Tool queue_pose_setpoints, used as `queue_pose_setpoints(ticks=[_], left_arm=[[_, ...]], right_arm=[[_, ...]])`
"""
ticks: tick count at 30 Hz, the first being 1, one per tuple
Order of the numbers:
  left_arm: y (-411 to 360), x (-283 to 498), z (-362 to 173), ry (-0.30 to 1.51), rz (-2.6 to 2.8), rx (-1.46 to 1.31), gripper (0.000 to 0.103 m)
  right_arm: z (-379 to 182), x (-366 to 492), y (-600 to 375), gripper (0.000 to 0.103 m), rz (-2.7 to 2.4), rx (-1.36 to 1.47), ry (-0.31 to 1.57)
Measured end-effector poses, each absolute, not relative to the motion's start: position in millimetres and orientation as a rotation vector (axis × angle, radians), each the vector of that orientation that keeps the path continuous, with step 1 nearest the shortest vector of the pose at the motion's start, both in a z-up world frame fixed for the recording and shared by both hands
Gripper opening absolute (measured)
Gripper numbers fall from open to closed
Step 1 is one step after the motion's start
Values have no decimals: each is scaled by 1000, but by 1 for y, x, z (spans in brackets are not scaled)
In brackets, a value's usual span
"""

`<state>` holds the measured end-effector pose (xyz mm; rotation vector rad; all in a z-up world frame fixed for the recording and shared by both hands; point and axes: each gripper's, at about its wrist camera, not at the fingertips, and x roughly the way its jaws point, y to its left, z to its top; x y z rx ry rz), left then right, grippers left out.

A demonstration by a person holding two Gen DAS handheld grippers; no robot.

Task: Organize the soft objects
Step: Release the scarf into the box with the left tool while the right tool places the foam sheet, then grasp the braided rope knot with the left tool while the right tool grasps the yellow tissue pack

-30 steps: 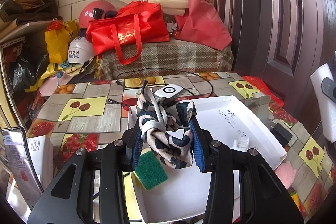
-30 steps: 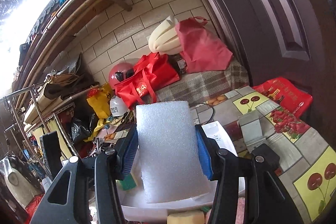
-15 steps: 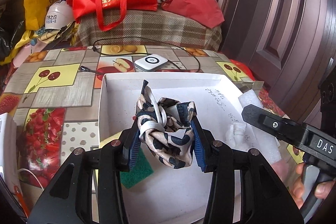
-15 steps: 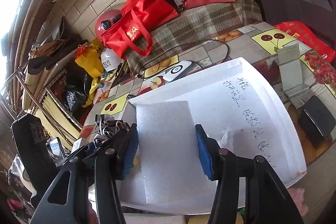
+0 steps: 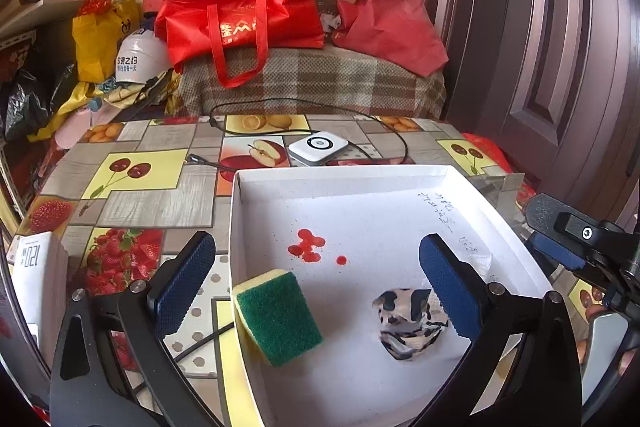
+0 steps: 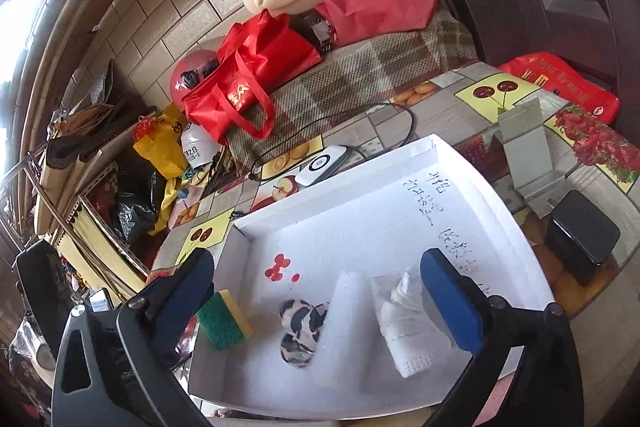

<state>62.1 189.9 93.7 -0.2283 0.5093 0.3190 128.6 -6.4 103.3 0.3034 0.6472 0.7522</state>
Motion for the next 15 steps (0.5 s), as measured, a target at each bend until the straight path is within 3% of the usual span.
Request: queue_pose_setpoints(ticks=[10,15], left_arm=[[204,-8,163,284,314,-180,103],[199,-53,152,293,263,-111,103]], right_arm=[[155,72,-81,103,621,314,281],[156,68,-115,103,617,280,293]])
